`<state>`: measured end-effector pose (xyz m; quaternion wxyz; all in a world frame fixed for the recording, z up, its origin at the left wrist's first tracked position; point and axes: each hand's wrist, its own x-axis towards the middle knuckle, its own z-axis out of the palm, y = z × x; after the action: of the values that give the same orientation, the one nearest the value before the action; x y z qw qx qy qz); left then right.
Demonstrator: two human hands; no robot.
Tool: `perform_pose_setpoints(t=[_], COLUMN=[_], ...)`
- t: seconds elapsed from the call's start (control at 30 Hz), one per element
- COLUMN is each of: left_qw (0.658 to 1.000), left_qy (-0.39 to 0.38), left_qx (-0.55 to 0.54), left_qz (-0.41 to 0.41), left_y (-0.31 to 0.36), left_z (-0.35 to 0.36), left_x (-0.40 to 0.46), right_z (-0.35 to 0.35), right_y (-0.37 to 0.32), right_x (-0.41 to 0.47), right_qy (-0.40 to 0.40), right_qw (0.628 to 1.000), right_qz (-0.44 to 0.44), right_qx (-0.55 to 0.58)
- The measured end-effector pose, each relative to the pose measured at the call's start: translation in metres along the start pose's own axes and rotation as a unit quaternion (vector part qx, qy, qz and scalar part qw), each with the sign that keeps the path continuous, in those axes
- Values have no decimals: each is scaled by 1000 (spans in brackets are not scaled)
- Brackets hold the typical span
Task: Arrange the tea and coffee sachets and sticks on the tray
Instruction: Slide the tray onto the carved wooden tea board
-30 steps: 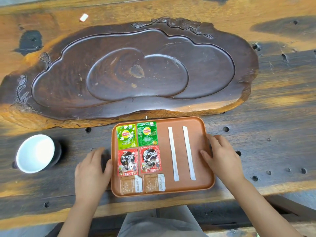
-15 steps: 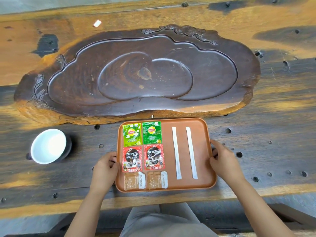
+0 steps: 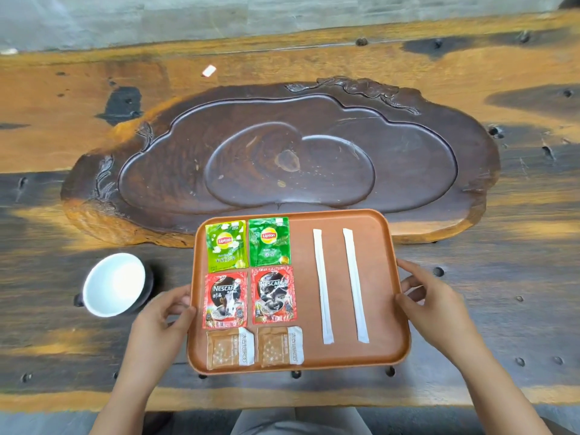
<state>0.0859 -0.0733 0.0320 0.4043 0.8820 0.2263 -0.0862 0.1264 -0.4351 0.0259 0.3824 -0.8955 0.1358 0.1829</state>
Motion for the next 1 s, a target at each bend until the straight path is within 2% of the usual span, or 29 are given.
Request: perform_pose_setpoints(t=[0.13, 0.4, 0.67, 0.8, 1.0], left_qw=[999, 995, 993, 993, 993], left_qy=[1, -8, -19, -33, -37], left_qx=[-16, -53, -100, -109, -106], left_qz=[33, 85, 64, 30, 24], left_y=[17, 56, 75, 65, 52], left_z=[-17, -34, -25, -15, -5], left_x=[36, 134, 214, 239, 257], right_z=[-15, -31, -16, -3, 8], right_y=[-29, -76, -101, -101, -98], right_x=[29, 116, 196, 214, 228], right_qy=[17, 51, 62, 63, 69], right_qw=[998, 996, 996, 996, 996], right_qz=[-27, -53, -54, -49, -49], right_qx=[46, 50, 41, 28, 8])
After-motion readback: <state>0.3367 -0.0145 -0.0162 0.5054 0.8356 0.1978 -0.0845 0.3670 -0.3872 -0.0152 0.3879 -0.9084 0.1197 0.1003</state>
